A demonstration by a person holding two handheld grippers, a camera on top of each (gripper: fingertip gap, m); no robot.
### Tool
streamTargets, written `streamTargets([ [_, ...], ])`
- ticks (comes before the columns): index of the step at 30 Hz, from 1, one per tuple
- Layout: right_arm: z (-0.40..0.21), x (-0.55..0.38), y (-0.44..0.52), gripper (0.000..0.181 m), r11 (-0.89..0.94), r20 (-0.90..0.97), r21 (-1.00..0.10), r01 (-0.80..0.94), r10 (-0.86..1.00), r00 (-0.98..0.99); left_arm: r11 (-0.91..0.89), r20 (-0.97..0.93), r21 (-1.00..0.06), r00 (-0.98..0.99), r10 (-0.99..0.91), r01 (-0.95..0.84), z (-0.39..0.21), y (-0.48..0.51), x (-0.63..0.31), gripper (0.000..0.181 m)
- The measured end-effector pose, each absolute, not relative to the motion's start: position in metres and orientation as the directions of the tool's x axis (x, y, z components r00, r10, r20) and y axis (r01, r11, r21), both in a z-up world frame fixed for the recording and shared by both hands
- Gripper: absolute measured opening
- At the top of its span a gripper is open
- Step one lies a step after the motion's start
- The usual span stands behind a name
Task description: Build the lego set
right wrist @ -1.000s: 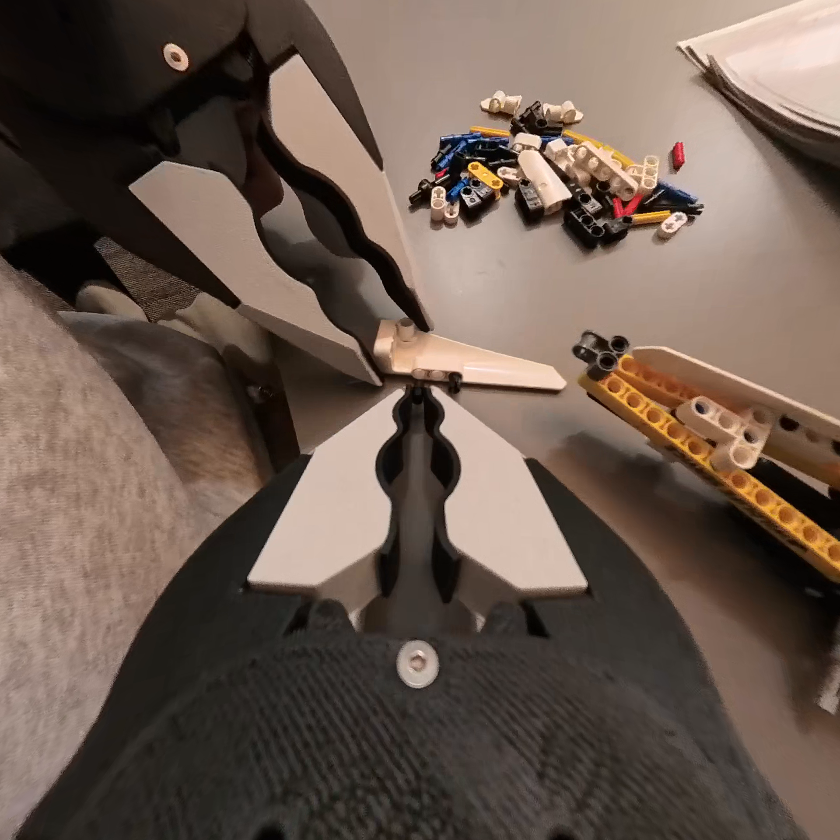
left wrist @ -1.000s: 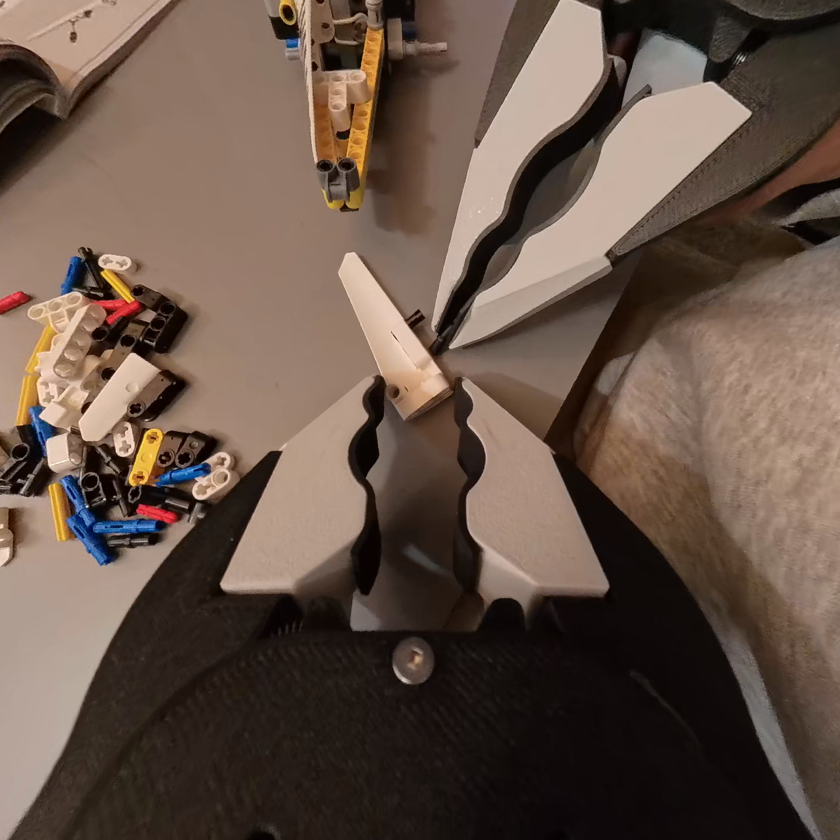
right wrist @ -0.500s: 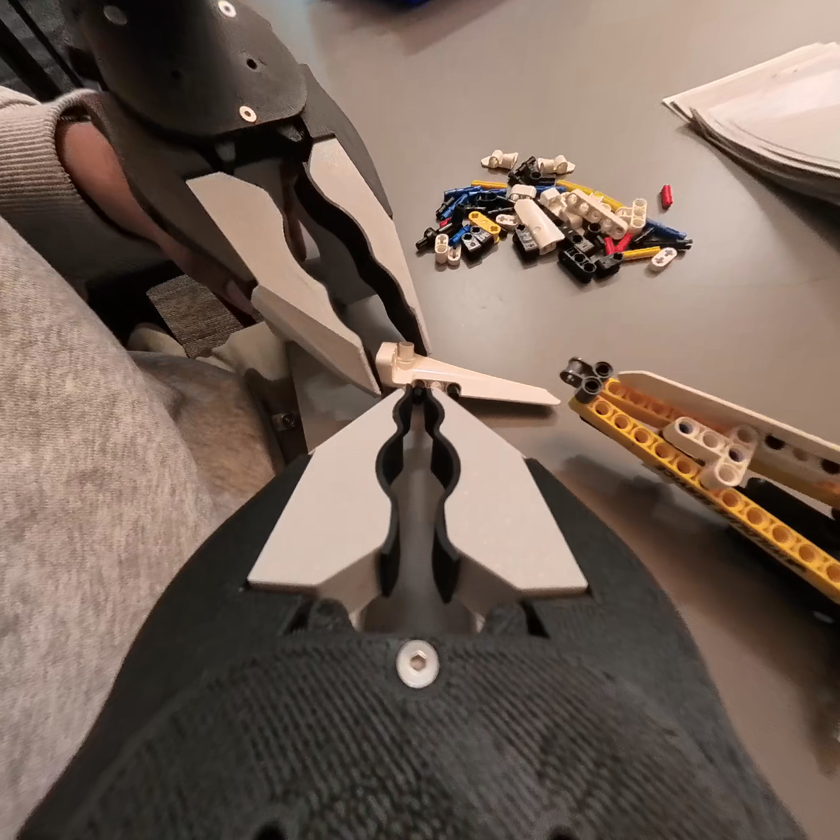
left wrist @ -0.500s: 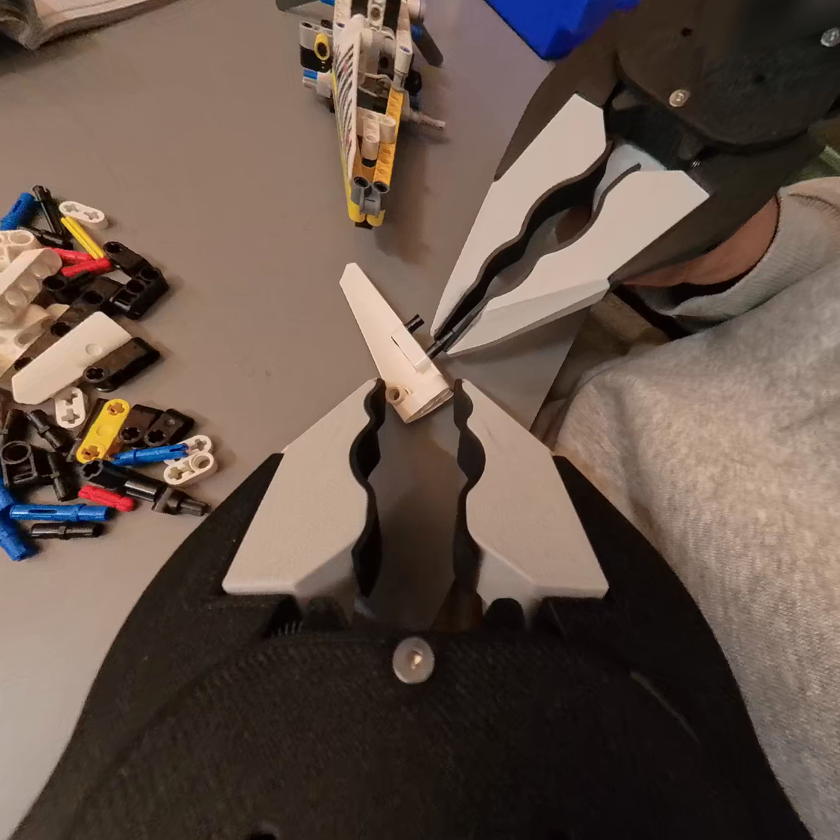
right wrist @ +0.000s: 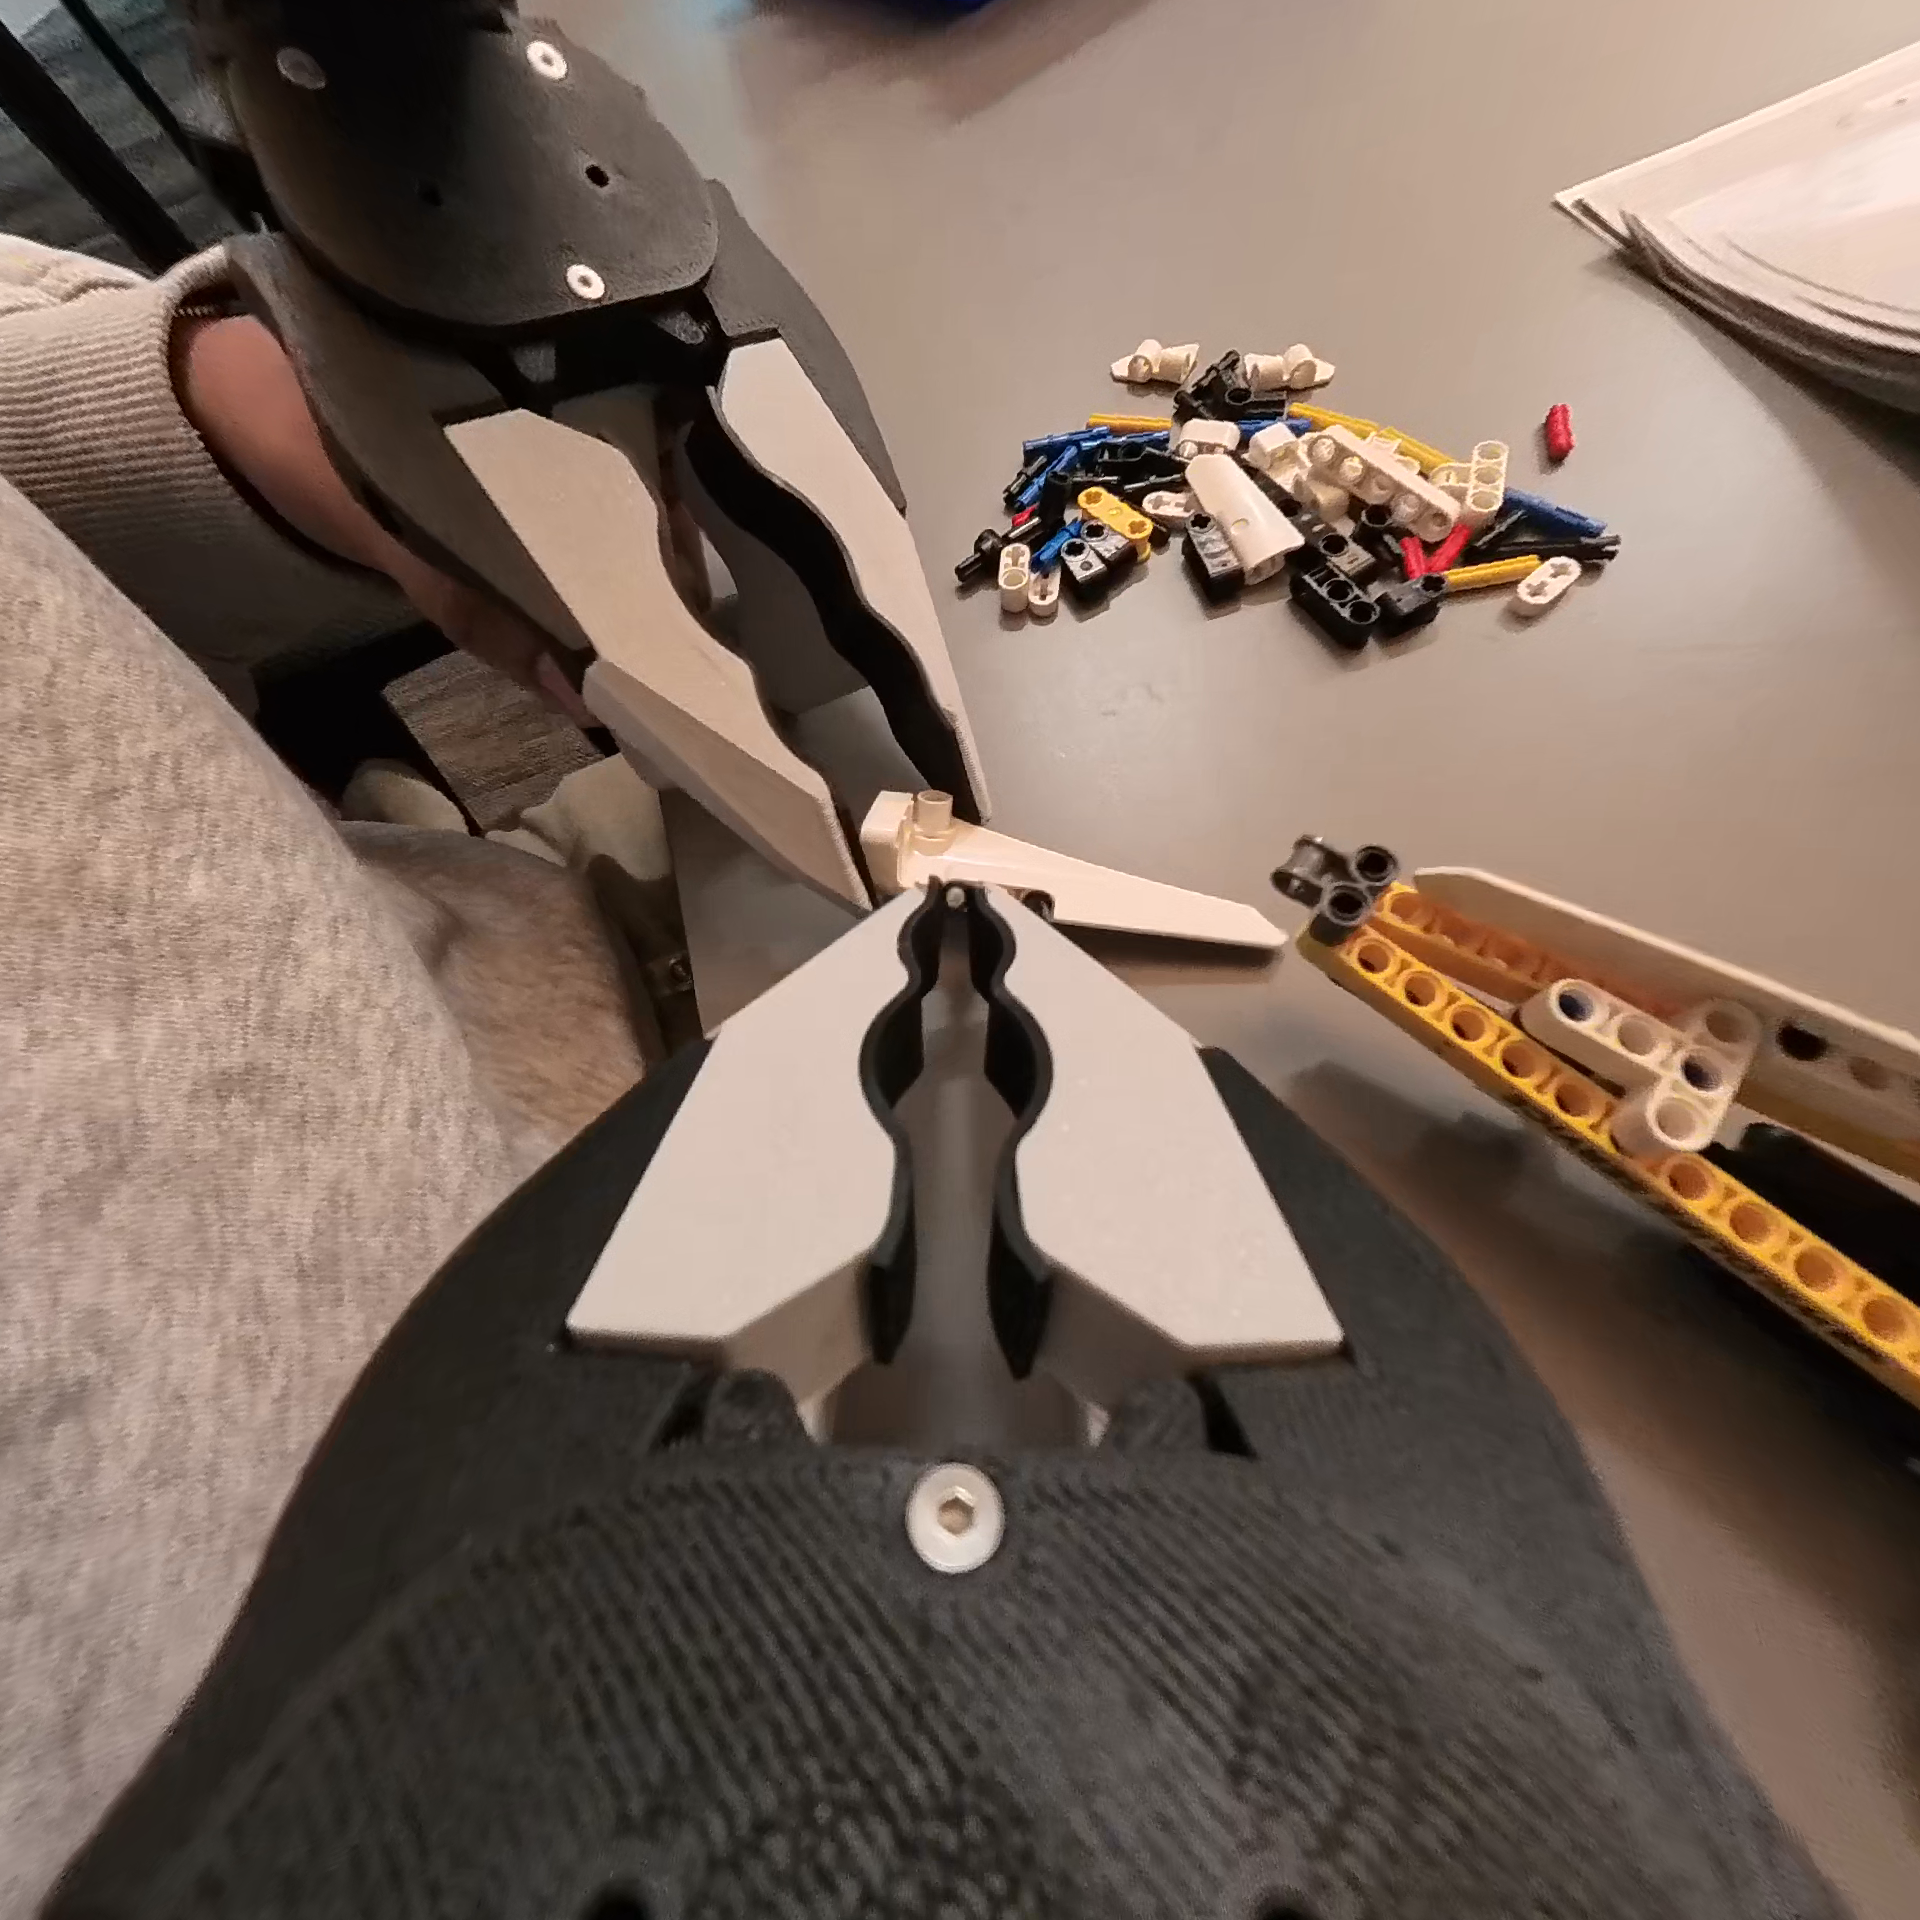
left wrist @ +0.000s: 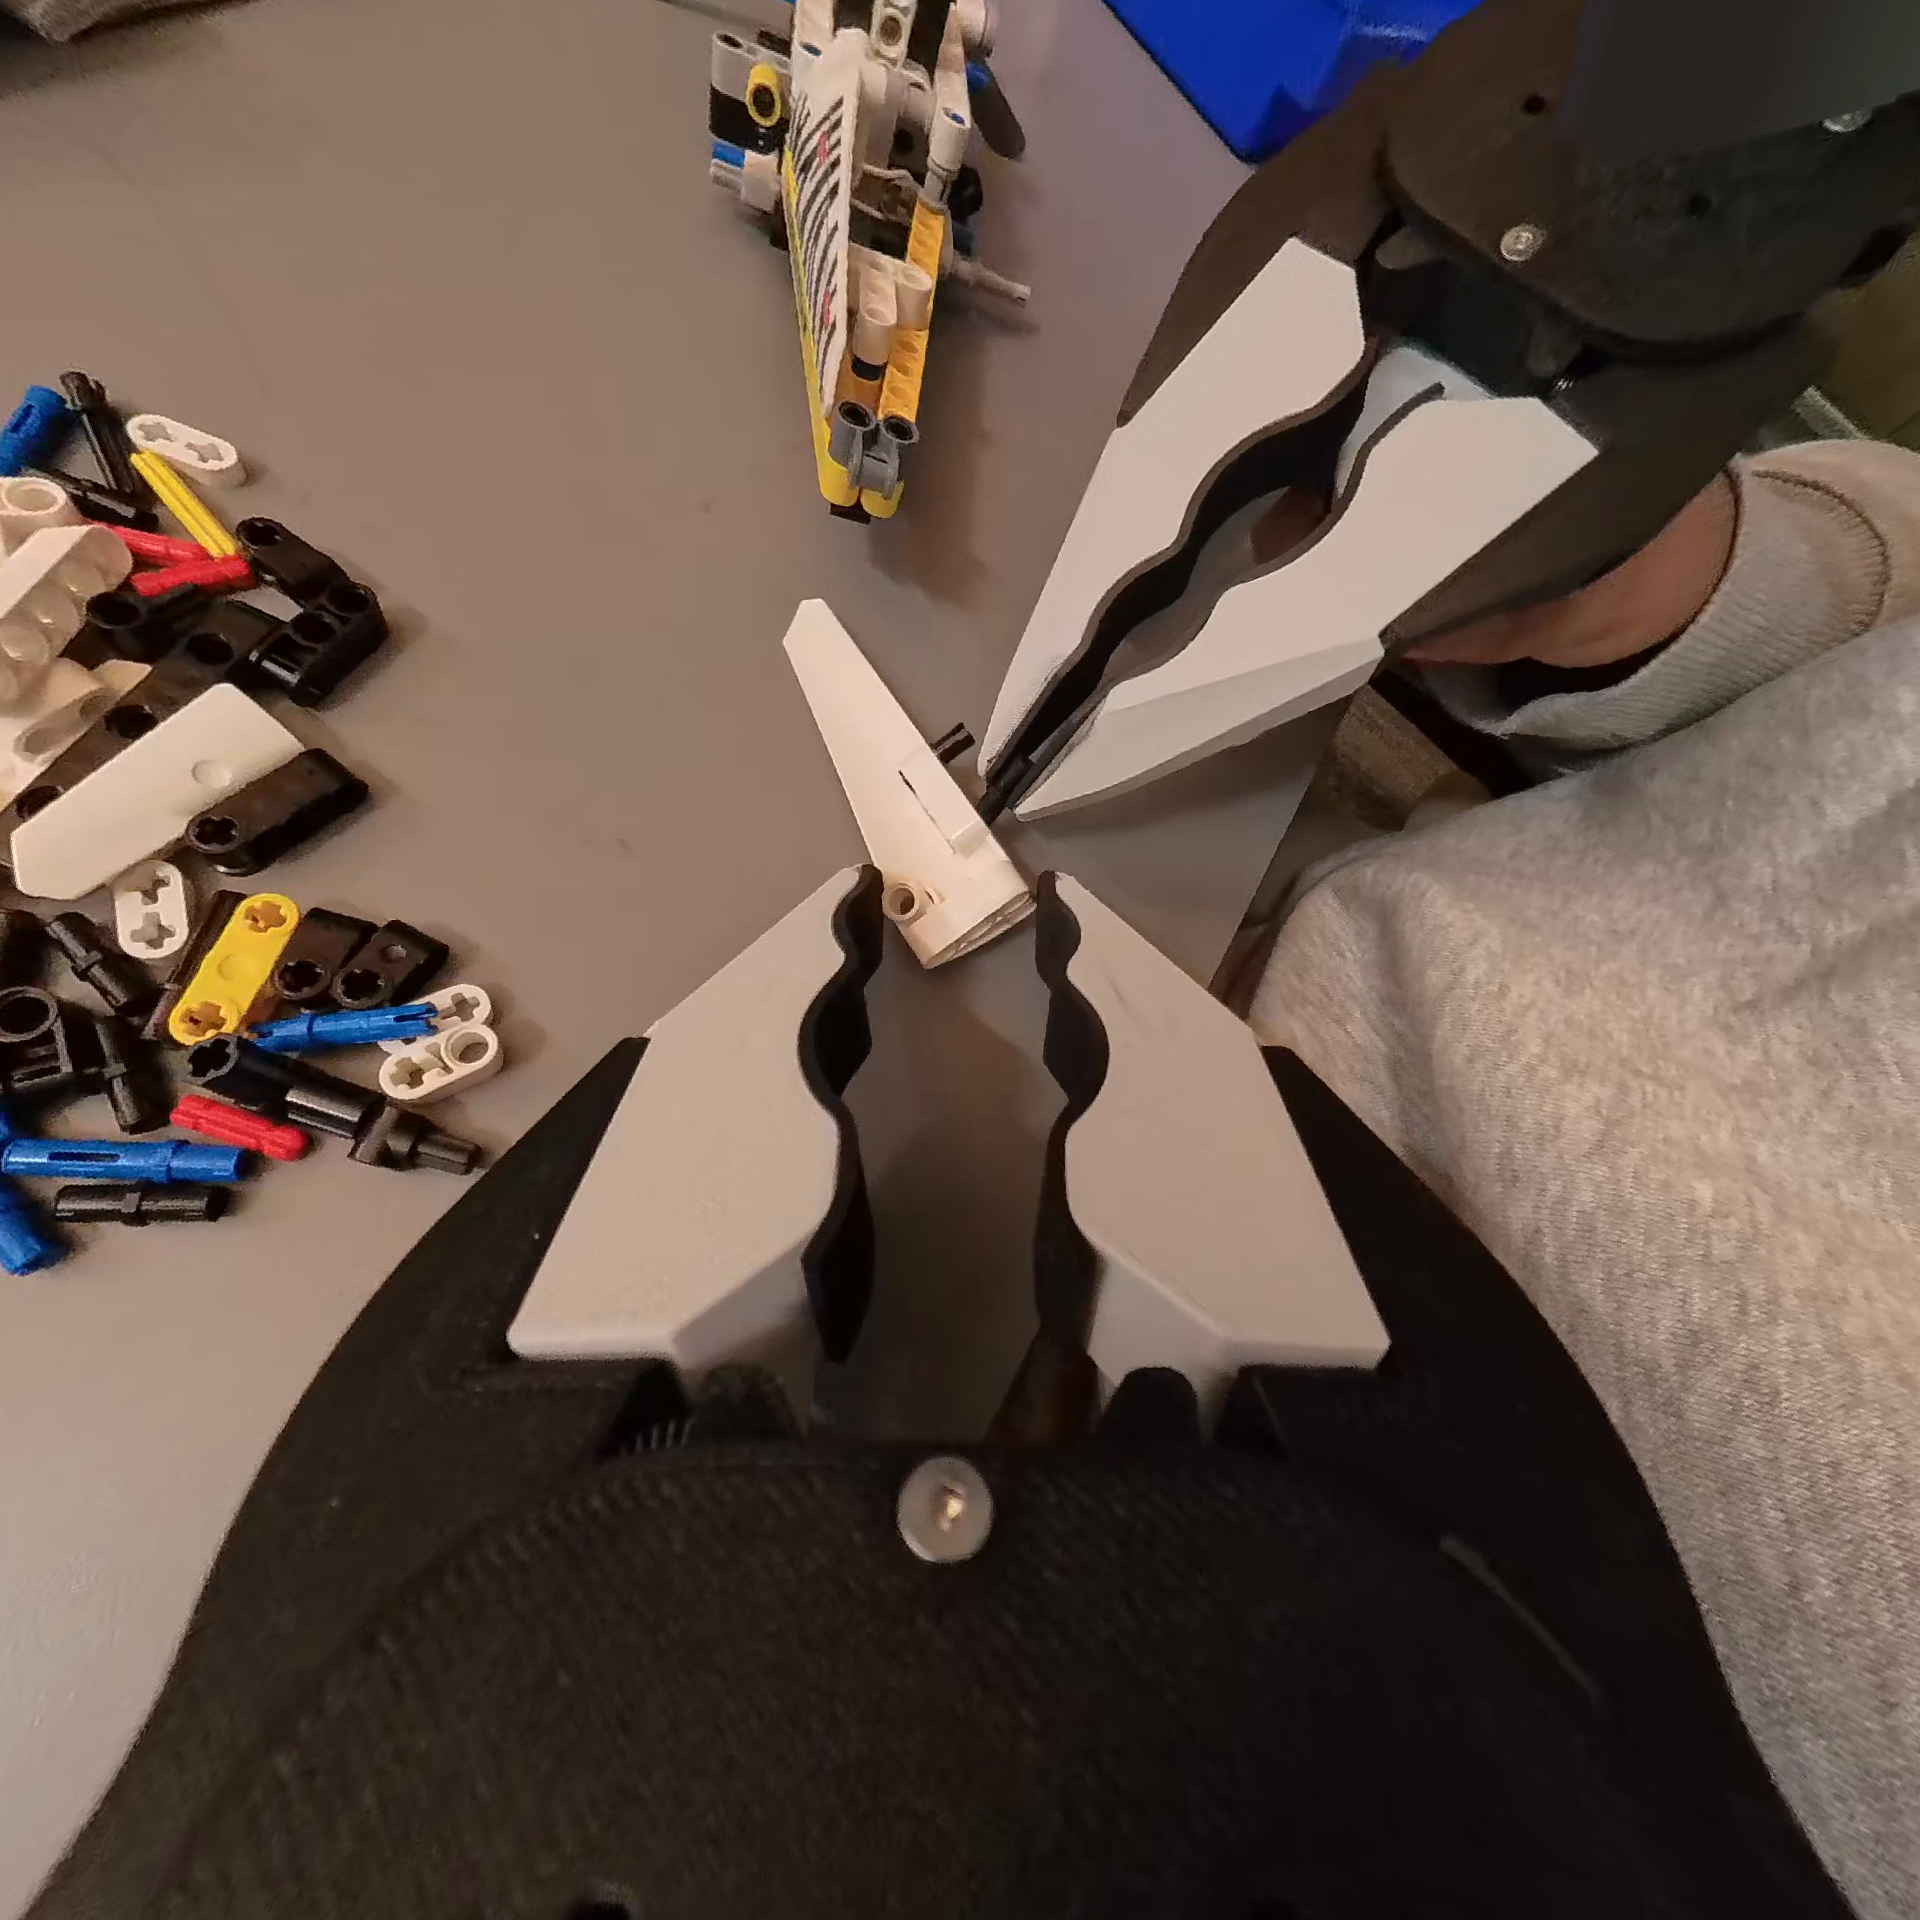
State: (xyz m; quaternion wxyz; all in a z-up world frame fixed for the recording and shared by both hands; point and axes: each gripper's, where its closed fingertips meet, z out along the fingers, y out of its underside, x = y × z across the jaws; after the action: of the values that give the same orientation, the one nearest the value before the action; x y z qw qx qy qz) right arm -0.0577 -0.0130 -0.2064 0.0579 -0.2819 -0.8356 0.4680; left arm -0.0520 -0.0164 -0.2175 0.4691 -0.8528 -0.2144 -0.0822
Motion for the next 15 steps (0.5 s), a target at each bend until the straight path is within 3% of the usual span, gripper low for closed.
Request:
streamTargets([
  [15, -0.2051, -0.0573, -0.0094, 0.003, 0.337, -0.274, -0.798, 0.499, 0.535, -0.799, -0.436, 0.409, -0.750, 0.866, 0.287, 0.498, -0.2149, -0.0155, -0.0535, 0.028],
])
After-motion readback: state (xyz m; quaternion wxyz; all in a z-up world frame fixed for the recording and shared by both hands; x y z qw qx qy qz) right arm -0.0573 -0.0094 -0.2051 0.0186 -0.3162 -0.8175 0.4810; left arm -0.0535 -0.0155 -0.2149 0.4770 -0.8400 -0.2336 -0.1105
